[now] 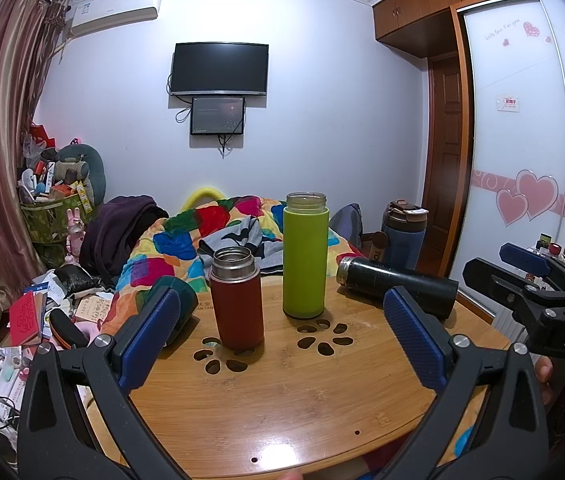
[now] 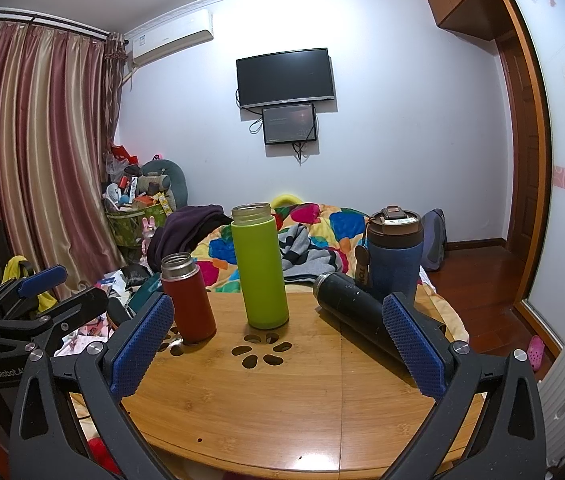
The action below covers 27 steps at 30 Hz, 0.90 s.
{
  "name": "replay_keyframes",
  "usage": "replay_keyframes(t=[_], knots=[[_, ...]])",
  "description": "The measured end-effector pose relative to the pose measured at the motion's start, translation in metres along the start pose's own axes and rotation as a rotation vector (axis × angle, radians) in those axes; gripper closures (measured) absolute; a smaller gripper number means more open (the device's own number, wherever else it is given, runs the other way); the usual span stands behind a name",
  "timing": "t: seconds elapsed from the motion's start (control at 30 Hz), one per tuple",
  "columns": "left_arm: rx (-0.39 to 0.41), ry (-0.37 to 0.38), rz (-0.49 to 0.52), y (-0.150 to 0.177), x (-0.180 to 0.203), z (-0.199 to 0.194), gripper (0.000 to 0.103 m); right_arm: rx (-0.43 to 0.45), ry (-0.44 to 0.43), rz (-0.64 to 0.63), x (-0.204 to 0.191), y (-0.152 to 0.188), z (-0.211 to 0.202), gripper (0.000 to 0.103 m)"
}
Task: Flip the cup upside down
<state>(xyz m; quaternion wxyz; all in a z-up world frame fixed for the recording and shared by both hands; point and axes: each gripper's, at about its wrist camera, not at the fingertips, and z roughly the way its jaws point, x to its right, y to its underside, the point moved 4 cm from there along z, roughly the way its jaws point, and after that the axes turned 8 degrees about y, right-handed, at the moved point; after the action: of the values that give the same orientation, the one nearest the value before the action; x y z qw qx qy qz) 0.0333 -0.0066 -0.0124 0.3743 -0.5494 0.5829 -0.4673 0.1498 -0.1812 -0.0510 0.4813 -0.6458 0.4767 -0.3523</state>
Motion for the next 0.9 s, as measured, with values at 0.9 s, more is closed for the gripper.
replay_keyframes(t=[0.9], knots=[[-0.011, 0.0, 0.002, 0.0001, 0.0045, 0.0044, 0.0, -0.003, -0.005, 0.002, -0.0012, 0.0012, 0.0023, 0.0]])
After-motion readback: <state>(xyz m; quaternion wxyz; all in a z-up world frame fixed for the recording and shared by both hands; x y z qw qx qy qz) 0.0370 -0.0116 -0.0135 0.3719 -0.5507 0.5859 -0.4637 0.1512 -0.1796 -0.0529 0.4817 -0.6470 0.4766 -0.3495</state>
